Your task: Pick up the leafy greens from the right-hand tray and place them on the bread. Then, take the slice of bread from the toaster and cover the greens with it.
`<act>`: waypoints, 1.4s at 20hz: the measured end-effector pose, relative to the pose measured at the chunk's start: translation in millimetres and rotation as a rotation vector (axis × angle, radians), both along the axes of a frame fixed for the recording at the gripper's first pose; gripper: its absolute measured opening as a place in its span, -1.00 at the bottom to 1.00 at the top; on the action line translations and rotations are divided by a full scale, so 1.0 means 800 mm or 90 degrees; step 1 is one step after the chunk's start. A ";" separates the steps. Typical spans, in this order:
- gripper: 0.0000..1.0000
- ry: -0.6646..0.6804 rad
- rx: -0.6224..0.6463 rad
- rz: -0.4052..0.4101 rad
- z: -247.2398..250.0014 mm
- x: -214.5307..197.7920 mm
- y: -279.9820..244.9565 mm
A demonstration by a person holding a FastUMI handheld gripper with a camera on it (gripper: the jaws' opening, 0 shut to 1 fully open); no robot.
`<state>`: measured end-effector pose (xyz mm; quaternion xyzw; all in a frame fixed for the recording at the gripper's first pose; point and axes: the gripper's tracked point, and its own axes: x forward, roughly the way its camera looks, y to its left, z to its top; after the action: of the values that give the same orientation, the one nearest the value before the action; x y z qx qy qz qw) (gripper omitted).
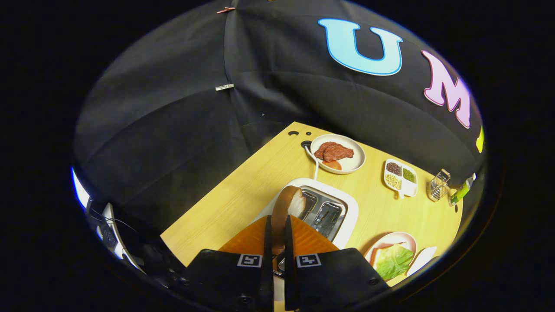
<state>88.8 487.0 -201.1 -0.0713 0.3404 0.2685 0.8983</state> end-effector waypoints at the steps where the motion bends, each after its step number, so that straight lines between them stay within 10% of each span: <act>1: -0.73 0.000 0.009 0.010 0.009 0.001 0.001; 19: -0.79 -0.026 0.187 -0.064 0.150 0.028 -0.096; 28: -0.79 -0.012 0.174 -0.151 0.115 0.043 -0.224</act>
<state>123.1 308.2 -109.5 0.0894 0.2983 0.2035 0.9282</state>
